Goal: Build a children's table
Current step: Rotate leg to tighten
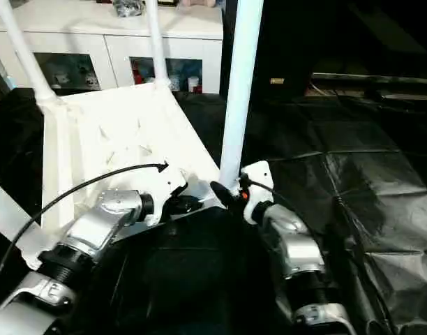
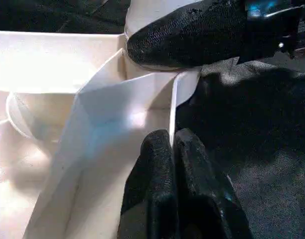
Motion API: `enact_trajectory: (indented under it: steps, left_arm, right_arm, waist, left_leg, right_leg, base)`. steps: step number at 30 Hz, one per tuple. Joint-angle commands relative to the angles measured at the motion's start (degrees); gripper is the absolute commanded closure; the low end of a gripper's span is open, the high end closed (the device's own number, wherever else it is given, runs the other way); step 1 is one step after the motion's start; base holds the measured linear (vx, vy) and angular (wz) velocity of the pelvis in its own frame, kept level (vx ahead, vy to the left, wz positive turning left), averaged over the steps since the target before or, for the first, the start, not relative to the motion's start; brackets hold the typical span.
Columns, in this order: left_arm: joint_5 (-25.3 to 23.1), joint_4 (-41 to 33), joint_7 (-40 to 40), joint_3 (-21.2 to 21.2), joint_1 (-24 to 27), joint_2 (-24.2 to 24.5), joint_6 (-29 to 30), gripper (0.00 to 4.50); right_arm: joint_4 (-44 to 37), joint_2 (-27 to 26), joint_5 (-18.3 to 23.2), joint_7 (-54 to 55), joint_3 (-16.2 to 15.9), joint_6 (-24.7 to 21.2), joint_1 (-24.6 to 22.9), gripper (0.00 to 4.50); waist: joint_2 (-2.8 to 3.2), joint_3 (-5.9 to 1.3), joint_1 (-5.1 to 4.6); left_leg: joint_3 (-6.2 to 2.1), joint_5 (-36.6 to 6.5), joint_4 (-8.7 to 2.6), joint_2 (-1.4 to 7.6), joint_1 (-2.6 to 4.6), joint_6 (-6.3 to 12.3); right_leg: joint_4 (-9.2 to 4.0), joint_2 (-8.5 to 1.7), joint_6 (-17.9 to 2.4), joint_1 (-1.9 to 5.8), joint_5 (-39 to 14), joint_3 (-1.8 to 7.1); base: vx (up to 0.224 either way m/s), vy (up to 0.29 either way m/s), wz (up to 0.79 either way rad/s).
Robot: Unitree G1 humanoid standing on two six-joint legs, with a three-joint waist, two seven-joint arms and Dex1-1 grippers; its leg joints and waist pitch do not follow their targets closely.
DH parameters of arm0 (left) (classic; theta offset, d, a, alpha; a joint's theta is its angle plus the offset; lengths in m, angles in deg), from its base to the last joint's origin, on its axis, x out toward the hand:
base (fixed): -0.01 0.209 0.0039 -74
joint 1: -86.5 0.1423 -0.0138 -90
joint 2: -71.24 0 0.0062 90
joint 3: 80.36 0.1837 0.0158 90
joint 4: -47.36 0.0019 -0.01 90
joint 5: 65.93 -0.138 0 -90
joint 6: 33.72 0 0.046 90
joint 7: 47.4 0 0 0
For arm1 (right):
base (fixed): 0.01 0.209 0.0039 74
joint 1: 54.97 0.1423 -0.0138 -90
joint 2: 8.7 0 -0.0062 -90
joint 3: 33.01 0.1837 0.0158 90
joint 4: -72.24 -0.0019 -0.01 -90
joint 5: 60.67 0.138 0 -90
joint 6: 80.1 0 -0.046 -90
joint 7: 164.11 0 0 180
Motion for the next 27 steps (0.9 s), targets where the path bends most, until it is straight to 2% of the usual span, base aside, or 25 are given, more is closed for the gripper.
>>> enact_trajectory:
  steps: [1,3,4,5,7,9,10,11,15,18,19,22,23,26,27]
  left_arm:
    - [0.0,1.1,0.8,2.5,-0.6,-2.5,-0.4,4.50]
    - [1.0,-0.1,-3.6,2.9,0.3,-0.6,-2.5,4.50]
    - [1.3,-0.5,-5.1,3.1,0.7,0.1,-3.4,4.50]
    - [1.9,-1.6,-7.8,3.4,1.4,1.4,-4.0,4.50]
    - [2.8,-3.1,-11.9,3.9,2.3,3.4,-5.1,4.50]
    - [3.3,-4.3,-14.5,4.0,2.9,4.9,-5.1,4.50]
    - [3.5,-4.8,-16.7,4.2,3.2,6.5,-5.7,4.50]
    - [3.5,-4.8,-16.8,4.2,3.2,6.6,-5.7,4.50]
    - [5.0,-6.4,-24.2,4.0,4.0,11.4,-6.5,4.50]
    - [5.0,-6.1,-25.2,3.7,4.0,12.4,-7.1,4.50]
    - [5.0,-6.1,-25.4,3.7,4.1,12.5,-7.1,4.50]
    - [5.1,-6.0,-25.7,3.5,4.1,13.0,-7.4,4.50]
    - [5.1,-5.9,-25.8,3.5,4.1,13.1,-7.4,4.50]
    - [5.2,-5.9,-25.6,3.4,4.1,13.1,-7.5,4.50]
    - [5.3,-5.8,-25.2,3.4,4.1,13.0,-7.6,4.50]
  right_arm:
    - [-0.7,-3.0,0.4,-8.0,-7.3,-2.2,-1.2,1.05]
    - [-3.3,0.1,1.6,-14.0,-8.4,-2.4,-1.5,0.83]
    - [-4.2,1.2,2.0,-15.7,-8.6,-2.5,-1.7,0.69]
    - [-5.4,3.1,2.9,-18.7,-8.8,-2.9,-1.8,0.69]
    - [-6.9,6.3,3.4,-23.3,-9.3,-2.8,-1.9,0.69]
    - [-7.8,8.6,3.8,-26.7,-9.6,-2.8,-2.0,0.69]
    - [-8.3,10.8,4.0,-29.9,-9.7,-3.0,-1.9,0.69]
    - [-8.3,10.9,4.0,-30.0,-9.7,-3.0,-1.9,0.69]
    - [-7.3,15.1,3.3,-36.0,-9.5,-2.4,-0.5,0.69]
    - [-6.2,15.6,3.2,-36.4,-9.7,-1.9,0.4,0.92]
    - [-6.0,15.7,3.3,-36.5,-9.8,-1.9,0.5,0.92]
    - [-5.8,15.7,3.4,-37.1,-9.9,-2.0,0.9,1.19]
    - [-5.8,15.6,3.5,-37.4,-9.9,-2.1,1.1,1.29]
    - [-6.0,15.1,3.8,-38.8,-10.4,-2.6,1.1,1.51]
    - [-6.1,15.2,3.9,-39.1,-10.7,-2.6,0.9,1.61]
  waist:
    - [-0.19,-2.29,-0.18]
    - [-0.38,-2.42,-0.02]
    - [-0.33,-2.62,0.11]
    - [-0.52,-2.70,0.01]
    - [-0.49,-2.90,0.16]
    - [-0.56,-3.07,0.23]
    - [-0.50,-2.99,0.24]
    - [-0.64,-3.02,0.28]
    - [-0.50,-2.80,0.51]
    - [-0.38,-2.70,0.60]
    - [-0.54,-2.70,0.67]
    - [-0.47,-2.78,1.08]
    - [-0.73,-2.84,1.15]
    - [-0.81,-2.89,1.22]
    - [-1.20,-2.90,1.21]
  left_leg:
    - [-1.97,-12.5,-5.01,3.54,0.61,0.76]
    - [-1.99,-12.1,-4.92,3.51,0.50,1.35]
    - [-1.89,-10.2,-4.68,3.59,0.53,2.20]
    - [-1.82,-8.4,-4.49,3.51,0.21,3.16]
    - [-1.71,-6.0,-4.19,3.50,0.21,4.81]
    - [-1.67,-3.9,-3.97,3.49,0.03,6.11]
    - [-1.59,-3.7,-3.91,3.54,0.13,6.81]
    - [-1.57,-3.7,-3.88,3.58,0.15,7.14]
    - [-1.42,-5.3,-4.05,3.88,0.39,6.35]
    - [-1.33,-6.3,-4.17,3.97,0.75,5.32]
    - [-1.31,-6.4,-4.18,3.98,0.75,5.16]
    - [-1.34,-5.8,-4.19,3.95,0.73,4.24]
    - [-1.34,-5.2,-4.13,3.89,0.65,4.32]
    - [-1.31,-3.5,-3.97,3.81,0.54,5.07]
    - [-1.23,-3.4,-3.92,3.80,0.57,5.31]
  right_leg:
    - [-5.09,-4.66,-11.4,1.28,-12.3,2.34]
    - [-4.95,-4.66,-11.5,1.60,-10.9,2.32]
    - [-4.68,-4.73,-12.1,1.67,-7.6,2.35]
    - [-4.30,-4.65,-12.9,1.94,-4.2,2.29]
    - [-3.90,-4.71,-13.7,2.08,-0.2,2.23]
    - [-3.45,-4.73,-14.6,2.35,3.1,2.12]
    - [-3.41,-4.65,-15.2,2.17,4.3,2.09]
    - [-3.28,-4.68,-15.6,2.23,4.2,1.99]
    - [-3.44,-4.59,-16.1,1.95,0.5,1.79]
    - [-3.58,-4.49,-16.3,1.66,-1.2,1.79]
    - [-3.61,-4.53,-16.2,1.68,-1.4,1.83]
    - [-3.38,-4.61,-16.0,1.78,-0.3,1.90]
    - [-3.20,-4.66,-16.1,1.91,0.6,1.91]
    - [-2.92,-4.62,-16.4,2.02,3.4,1.87]
    - [-2.97,-4.58,-16.4,2.01,3.5,1.85]
  base:
    - [0.000,0.000,0.00]
    - [0.000,0.000,0.00]
    - [0.000,0.000,0.00]
    - [0.000,0.000,0.00]
    - [0.000,0.000,0.00]
    - [0.000,0.000,0.00]
    - [0.000,0.000,0.00]
    - [0.000,0.000,0.00]
    - [0.000,0.000,0.00]
    - [0.000,0.000,0.00]
    - [0.000,0.000,0.00]
    - [0.000,0.000,0.00]
    - [0.000,0.000,0.00]
    - [0.000,0.000,0.00]
    - [0.000,0.000,0.00]
